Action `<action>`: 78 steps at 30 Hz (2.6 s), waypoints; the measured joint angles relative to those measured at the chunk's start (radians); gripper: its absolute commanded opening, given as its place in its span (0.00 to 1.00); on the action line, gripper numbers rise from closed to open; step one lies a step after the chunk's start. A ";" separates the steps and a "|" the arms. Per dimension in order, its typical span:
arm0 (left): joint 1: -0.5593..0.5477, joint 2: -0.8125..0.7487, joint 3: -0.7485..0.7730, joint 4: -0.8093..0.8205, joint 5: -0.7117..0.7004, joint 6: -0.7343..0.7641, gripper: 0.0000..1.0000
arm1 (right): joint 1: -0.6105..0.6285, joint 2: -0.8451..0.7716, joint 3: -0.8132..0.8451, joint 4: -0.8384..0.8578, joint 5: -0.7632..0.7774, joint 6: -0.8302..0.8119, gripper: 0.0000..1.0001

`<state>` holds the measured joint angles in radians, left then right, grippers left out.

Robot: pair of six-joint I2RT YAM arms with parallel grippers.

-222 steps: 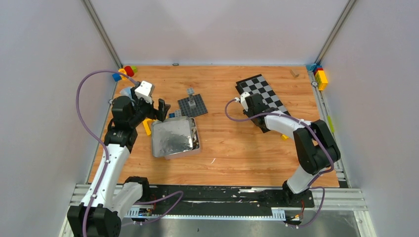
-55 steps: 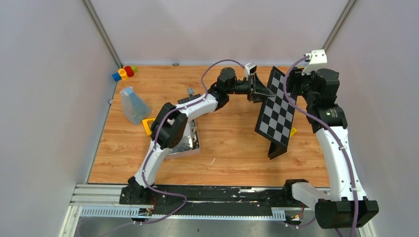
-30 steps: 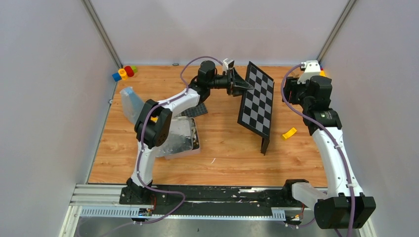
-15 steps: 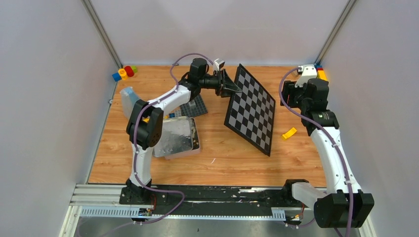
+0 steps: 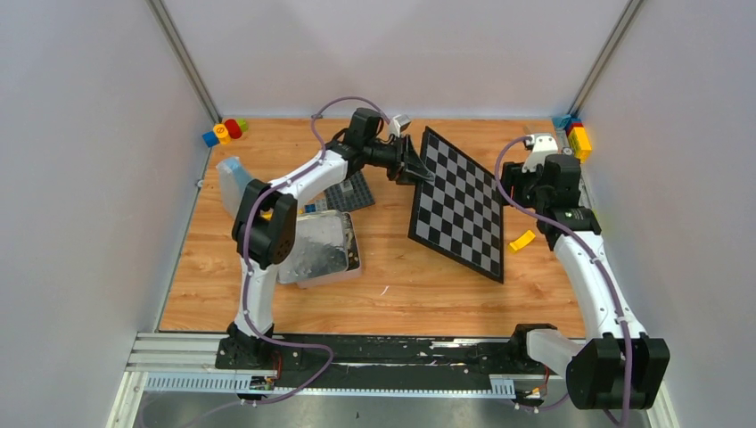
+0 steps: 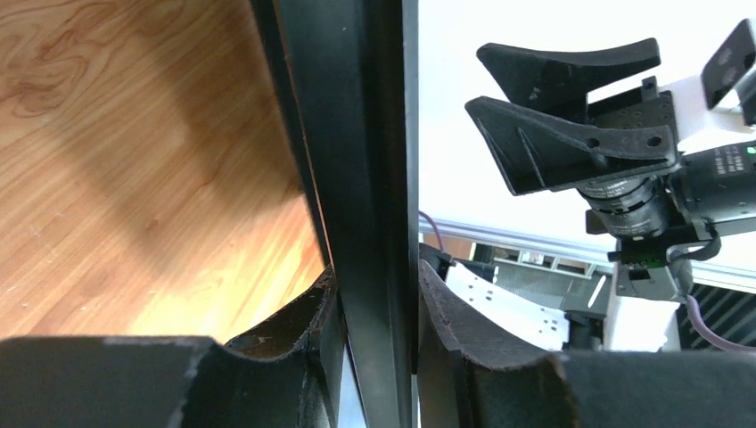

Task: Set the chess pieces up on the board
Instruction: Adjust the chessboard at the center of the board.

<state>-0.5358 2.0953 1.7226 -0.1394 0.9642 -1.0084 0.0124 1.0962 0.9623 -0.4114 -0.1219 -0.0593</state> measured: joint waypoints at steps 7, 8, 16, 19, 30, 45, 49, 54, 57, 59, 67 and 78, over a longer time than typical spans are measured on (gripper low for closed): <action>-0.030 0.060 -0.003 -0.065 -0.051 0.084 0.28 | -0.001 0.000 -0.080 0.017 -0.057 -0.024 0.58; -0.034 0.069 -0.005 -0.069 -0.059 0.090 0.29 | -0.001 0.000 -0.087 0.018 -0.061 -0.026 0.58; -0.058 0.131 -0.016 -0.071 -0.093 0.100 0.43 | -0.001 0.000 -0.137 0.036 -0.072 -0.047 0.58; -0.061 0.137 -0.027 -0.060 -0.120 0.111 0.51 | -0.001 0.000 -0.142 0.037 -0.072 -0.053 0.58; -0.065 0.145 -0.061 -0.086 -0.184 0.146 0.69 | -0.001 0.039 -0.144 0.035 -0.079 -0.066 0.58; -0.066 0.143 -0.046 -0.255 -0.282 0.294 0.98 | -0.016 0.050 -0.144 0.023 -0.070 -0.074 0.58; -0.066 0.123 -0.026 -0.291 -0.298 0.347 1.00 | -0.016 0.066 -0.142 0.023 -0.063 -0.073 0.58; -0.067 0.051 -0.018 -0.344 -0.321 0.435 1.00 | -0.016 0.137 -0.123 0.027 -0.056 -0.051 0.58; -0.068 -0.005 -0.012 -0.375 -0.327 0.512 1.00 | -0.016 0.200 -0.093 0.032 -0.056 -0.023 0.61; -0.071 -0.051 -0.012 -0.400 -0.331 0.577 1.00 | -0.016 0.248 -0.064 0.044 -0.056 0.003 0.66; -0.077 -0.245 -0.011 -0.498 -0.442 0.877 1.00 | -0.016 0.465 0.091 0.133 -0.028 0.113 0.73; -0.078 -0.343 0.035 -0.567 -0.599 1.101 1.00 | -0.063 0.608 0.178 0.238 0.082 0.279 0.90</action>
<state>-0.6136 1.7527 1.7576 -0.7067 0.3649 0.0929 -0.0505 1.7039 1.1400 -0.1730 -0.0402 0.2199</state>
